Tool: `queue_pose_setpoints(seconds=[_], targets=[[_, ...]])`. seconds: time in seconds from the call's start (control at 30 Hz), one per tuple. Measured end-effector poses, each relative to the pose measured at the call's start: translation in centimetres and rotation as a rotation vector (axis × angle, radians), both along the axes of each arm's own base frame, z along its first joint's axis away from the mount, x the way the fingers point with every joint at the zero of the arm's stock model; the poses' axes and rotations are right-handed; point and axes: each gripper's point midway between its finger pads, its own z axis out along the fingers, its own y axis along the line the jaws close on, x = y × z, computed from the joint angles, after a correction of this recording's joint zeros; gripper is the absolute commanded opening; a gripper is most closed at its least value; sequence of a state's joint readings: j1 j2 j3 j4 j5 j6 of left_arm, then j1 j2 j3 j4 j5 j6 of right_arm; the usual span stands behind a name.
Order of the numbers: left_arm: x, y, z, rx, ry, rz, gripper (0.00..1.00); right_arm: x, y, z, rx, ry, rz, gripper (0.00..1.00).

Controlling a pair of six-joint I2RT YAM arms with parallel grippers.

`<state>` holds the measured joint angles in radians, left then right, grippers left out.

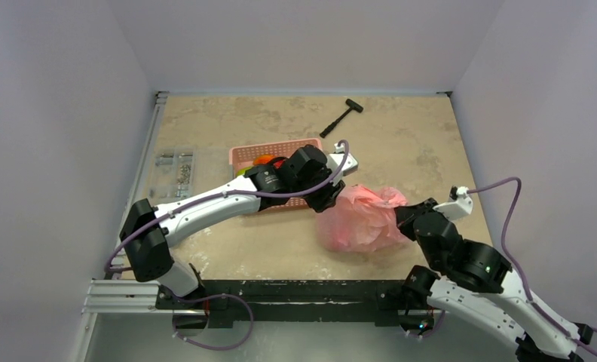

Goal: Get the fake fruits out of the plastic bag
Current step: Untie the plastic bag at the center of the board.

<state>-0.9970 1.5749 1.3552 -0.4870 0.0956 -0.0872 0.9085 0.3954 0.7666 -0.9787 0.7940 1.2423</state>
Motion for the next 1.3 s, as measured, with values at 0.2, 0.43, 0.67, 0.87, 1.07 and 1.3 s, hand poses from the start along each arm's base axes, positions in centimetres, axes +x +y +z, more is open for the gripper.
queue_pose_setpoints(seconds=[0.2, 0.43, 0.67, 0.87, 1.07, 1.3], targets=[[-1.2, 0.6, 1.4, -0.069, -0.010, -0.029, 0.64, 0.9, 2.9, 1.1, -0.146, -0.052, 0.195, 0.00], [-1.3, 0.5, 4.0, -0.153, -0.062, -0.033, 0.64, 0.9, 7.6, 2.5, -0.174, -0.169, 0.462, 0.00], [-1.1, 0.0, 2.1, -0.101, -0.025, -0.041, 0.41, 0.7, 10.4, 2.7, -0.187, -0.203, 0.604, 0.00], [-0.4, -0.2, -0.2, -0.010, 0.009, -0.029, 0.00, 0.5, 10.7, 3.1, -0.181, -0.224, 0.627, 0.00], [1.4, 0.9, -0.1, 0.026, -0.049, 0.054, 0.00, 1.2, 7.6, 2.0, -0.128, -0.136, 0.416, 0.00], [2.7, 2.5, 1.7, -0.032, -0.091, 0.119, 0.00, 0.0, 1.8, 1.3, 0.079, -0.045, 0.076, 0.00]])
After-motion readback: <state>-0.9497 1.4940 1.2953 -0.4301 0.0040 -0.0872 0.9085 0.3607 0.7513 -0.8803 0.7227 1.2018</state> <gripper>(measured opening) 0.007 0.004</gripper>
